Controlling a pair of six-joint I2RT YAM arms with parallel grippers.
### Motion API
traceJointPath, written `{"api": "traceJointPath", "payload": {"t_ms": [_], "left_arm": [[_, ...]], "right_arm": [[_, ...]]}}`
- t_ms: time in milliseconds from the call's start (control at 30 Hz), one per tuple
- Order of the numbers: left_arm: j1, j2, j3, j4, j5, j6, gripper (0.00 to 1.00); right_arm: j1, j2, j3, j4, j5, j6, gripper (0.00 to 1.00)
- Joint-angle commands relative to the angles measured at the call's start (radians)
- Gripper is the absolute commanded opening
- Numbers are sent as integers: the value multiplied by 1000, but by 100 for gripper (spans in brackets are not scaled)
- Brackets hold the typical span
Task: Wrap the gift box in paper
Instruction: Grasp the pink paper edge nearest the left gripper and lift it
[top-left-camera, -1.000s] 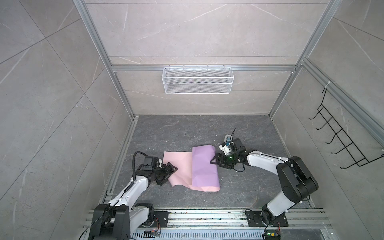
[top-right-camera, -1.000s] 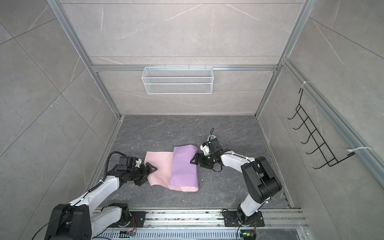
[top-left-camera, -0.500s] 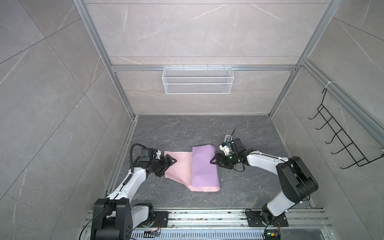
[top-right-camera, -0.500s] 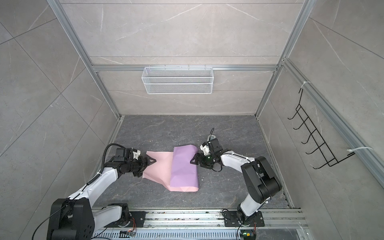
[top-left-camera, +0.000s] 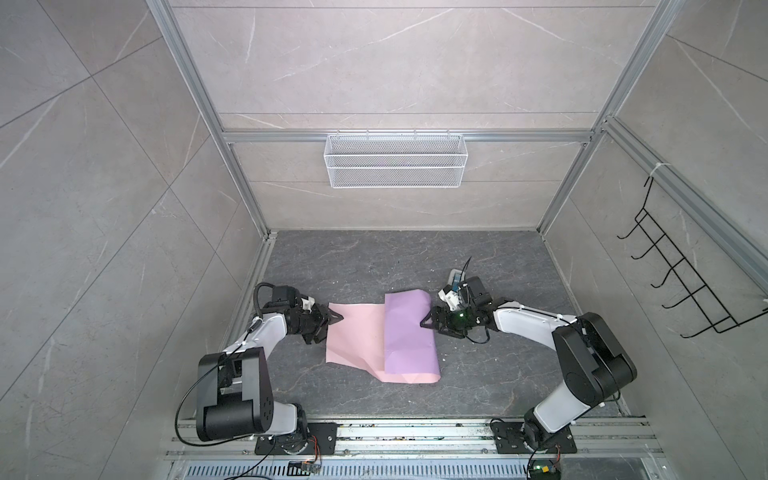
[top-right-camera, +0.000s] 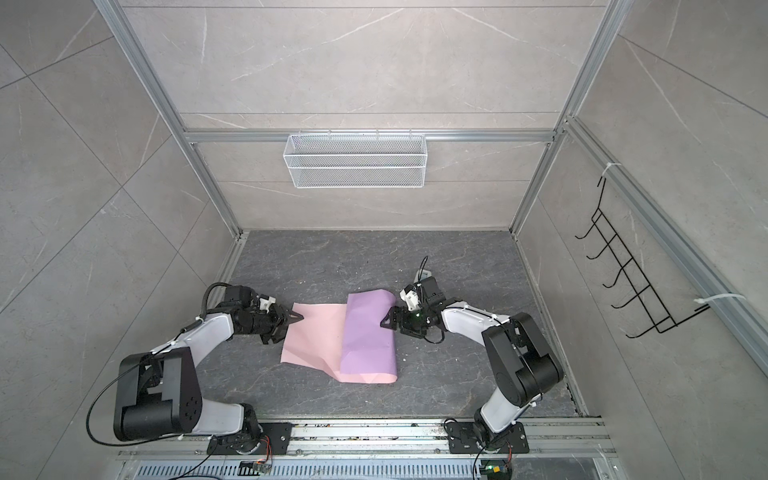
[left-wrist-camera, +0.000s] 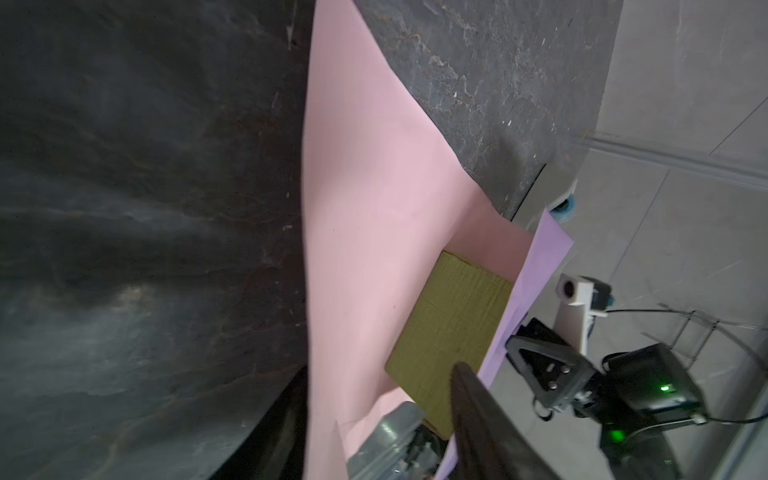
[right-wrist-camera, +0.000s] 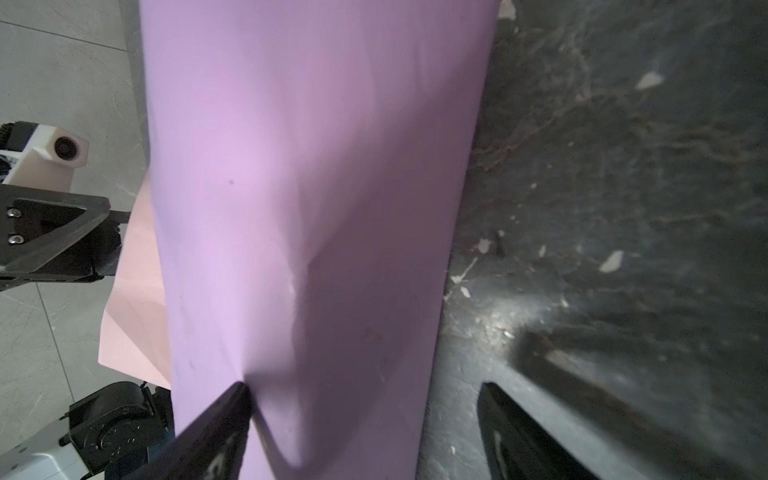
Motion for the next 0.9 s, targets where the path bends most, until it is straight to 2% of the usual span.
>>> {"api": "traceJointPath", "payload": {"t_ms": [0,133,300,633,867], "left_arm": [[5,30,30,-56,56,68,39],[5,22,34,-77,55,96,29],[0,18,27,-84,61,107,23],[-44,45,50,-126,7,134,22],[-55,29,67,-142,-37,148,14]], "right_arm": [[1,56,-27,-103,174,3,86],[1,58,-26,-102,175,3,86],[2,60,-21,-105,174,3,86],[1,58,-24,-102,172,2,86],[0,58,-27,-97,168,3,86]]}}
